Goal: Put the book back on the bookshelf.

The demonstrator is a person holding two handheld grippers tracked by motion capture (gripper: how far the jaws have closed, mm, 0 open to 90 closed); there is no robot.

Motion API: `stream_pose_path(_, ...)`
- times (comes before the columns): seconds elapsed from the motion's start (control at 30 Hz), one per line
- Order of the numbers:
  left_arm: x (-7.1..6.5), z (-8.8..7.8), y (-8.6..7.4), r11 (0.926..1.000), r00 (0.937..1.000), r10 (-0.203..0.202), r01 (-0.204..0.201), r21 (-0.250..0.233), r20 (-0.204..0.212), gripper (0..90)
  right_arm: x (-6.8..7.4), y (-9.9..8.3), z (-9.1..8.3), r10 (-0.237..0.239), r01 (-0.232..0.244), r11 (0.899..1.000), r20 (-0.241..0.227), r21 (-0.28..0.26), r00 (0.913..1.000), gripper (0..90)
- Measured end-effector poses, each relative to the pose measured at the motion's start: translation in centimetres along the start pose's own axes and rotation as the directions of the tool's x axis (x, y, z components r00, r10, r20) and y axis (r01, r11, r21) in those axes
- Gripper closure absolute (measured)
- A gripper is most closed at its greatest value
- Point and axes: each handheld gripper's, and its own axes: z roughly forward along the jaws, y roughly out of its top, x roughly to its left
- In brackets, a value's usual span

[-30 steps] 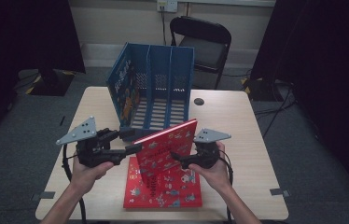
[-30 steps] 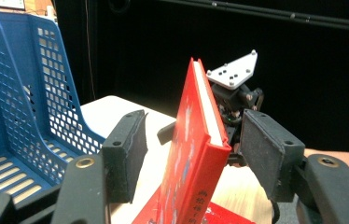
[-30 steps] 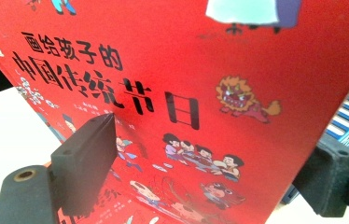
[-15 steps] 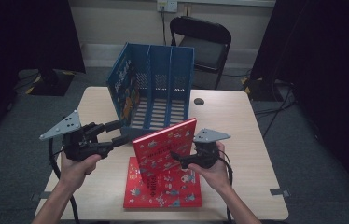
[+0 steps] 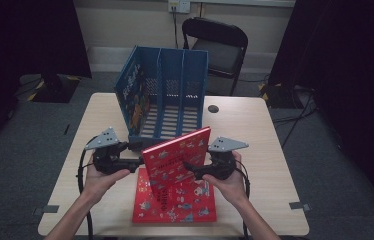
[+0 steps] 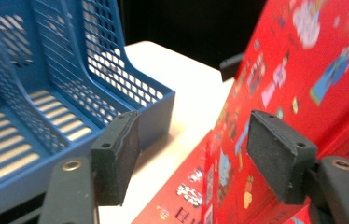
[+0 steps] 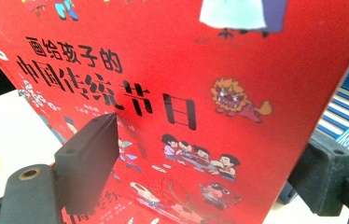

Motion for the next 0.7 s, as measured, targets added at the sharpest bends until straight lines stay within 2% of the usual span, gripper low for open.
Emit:
stream_pose_path(0.17, 0.1, 1.5, -1.1, 0.9983, 0.9998, -0.02, 0.019, 0.055, 0.008, 36.3, 0.0, 0.1, -0.1, 0.009, -0.009, 1.0, -0.008, 0.005, 0.9999, 16.6)
stream_pose_path(0.2, 0.2, 1.6, -1.4, 0.998, 0.9987, -0.04, 0.038, 0.05, 0.033, 37.5, 0.0, 0.1, -0.1, 0.009, -0.009, 1.0, -0.008, 0.006, 0.9999, 16.4)
stream_pose_path(0.23, 0.3, 1.7, -1.4, 0.9976, 0.9982, -0.049, 0.047, 0.05, 0.035, 38.9, -0.1, 0.1, -0.1, 0.011, -0.011, 1.0, -0.011, 0.008, 0.9999, 16.4)
stream_pose_path(0.37, 0.1, 1.6, -1.4, 0.998, 0.9981, -0.039, 0.037, 0.051, 0.047, 42.5, -0.1, 0.2, 0.0, 0.018, -0.018, 1.0, -0.012, 0.015, 0.9998, 15.6)
stream_pose_path(0.57, 0.2, 1.5, -1.5, 0.9973, 0.9954, -0.052, 0.048, 0.056, 0.08, 45.3, -0.2, 0.5, 0.3, 0.026, -0.025, 0.999, -0.038, 0.031, 0.9989, 15.2)
stream_pose_path(0.7, 0.1, 1.4, -1.5, 0.9977, 0.9958, -0.043, 0.039, 0.055, 0.081, 46.5, -0.3, 0.5, 0.5, 0.016, -0.015, 0.999, -0.056, 0.031, 0.9983, 14.9)
